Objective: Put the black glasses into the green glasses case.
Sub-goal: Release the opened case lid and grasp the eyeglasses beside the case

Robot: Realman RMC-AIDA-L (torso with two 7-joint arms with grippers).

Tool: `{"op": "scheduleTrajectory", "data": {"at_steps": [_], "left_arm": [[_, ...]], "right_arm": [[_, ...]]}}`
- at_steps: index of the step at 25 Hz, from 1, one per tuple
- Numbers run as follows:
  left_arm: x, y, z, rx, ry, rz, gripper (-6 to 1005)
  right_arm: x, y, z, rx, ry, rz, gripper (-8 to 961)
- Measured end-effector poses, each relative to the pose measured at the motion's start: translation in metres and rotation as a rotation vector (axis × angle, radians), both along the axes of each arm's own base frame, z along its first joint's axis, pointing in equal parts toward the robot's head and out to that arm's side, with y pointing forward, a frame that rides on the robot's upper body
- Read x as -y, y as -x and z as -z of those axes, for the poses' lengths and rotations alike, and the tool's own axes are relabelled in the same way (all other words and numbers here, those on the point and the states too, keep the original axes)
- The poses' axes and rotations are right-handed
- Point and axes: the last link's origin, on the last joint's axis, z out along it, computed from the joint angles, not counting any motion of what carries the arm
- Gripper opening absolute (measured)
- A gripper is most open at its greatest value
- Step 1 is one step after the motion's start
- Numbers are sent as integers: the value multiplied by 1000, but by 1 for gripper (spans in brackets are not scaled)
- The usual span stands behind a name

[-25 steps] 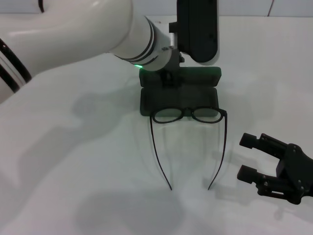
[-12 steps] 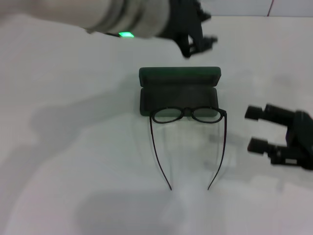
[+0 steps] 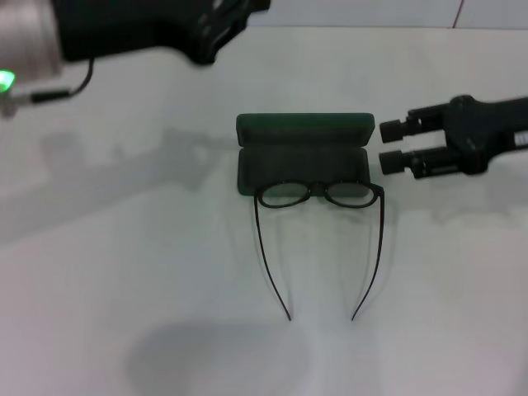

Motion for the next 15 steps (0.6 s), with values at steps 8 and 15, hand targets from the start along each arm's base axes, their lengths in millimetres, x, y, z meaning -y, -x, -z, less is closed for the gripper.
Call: {"op": "scheduleTrajectory", "data": {"at_steps": [8,15], "left_arm": [[29,78,9,237,126,-4,76],[50,119,26,315,153,-26,75]], "right_arm": [[-38,54,20,360,70,-33,565],[-48,97,52,579,58,-123,510]]}}
